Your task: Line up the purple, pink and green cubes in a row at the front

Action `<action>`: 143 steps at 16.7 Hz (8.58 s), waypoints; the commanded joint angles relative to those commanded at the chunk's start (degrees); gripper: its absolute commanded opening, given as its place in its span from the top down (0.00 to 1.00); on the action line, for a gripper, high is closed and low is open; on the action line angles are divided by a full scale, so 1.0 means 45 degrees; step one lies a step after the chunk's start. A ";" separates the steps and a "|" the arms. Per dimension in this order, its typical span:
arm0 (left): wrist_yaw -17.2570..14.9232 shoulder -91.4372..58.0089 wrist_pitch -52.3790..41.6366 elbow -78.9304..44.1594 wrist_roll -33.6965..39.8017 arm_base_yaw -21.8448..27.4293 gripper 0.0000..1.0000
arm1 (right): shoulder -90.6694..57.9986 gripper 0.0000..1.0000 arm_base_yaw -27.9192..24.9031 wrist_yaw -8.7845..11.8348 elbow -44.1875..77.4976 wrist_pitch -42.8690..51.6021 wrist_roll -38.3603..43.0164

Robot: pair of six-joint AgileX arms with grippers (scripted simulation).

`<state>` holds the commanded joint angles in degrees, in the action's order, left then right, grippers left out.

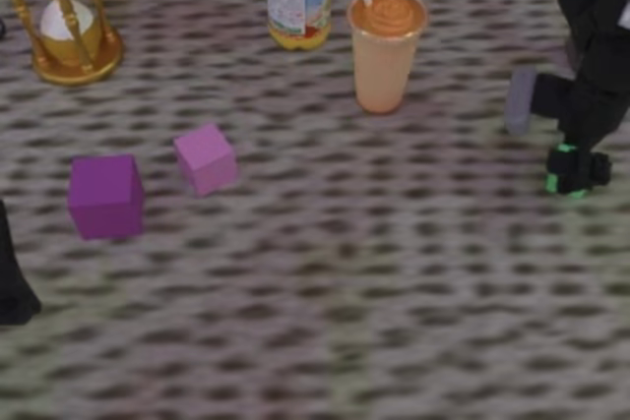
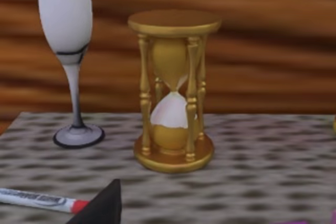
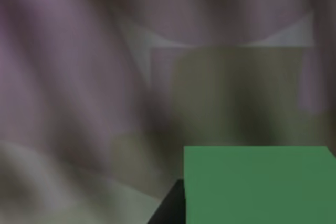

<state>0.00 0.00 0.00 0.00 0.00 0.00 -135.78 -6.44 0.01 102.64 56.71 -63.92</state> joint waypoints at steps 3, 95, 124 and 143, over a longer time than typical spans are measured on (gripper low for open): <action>0.0000 0.0000 0.0000 0.0000 0.0000 0.0000 0.00 | 0.0133 1.00 -0.0047 0.0005 0.0442 0.0519 -0.0052; -0.0875 -0.8262 -0.6704 -0.8303 -0.2555 0.2102 0.00 | 1.3188 0.00 -0.5949 0.0565 -1.0550 -0.2893 0.6167; -0.0079 -3.0676 -1.6967 -2.7635 -0.8802 0.4210 0.00 | 3.0173 0.00 0.1304 -0.0002 -2.2808 -1.2602 1.4205; -0.0078 -3.1555 -1.3117 -2.4672 -0.8845 0.4149 0.45 | 3.0173 0.00 0.1304 -0.0002 -2.2808 -1.2602 1.4205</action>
<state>-0.35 -142.00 -59.02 -111.03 -39.80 18.67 0.00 -0.57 0.00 0.00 0.00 0.00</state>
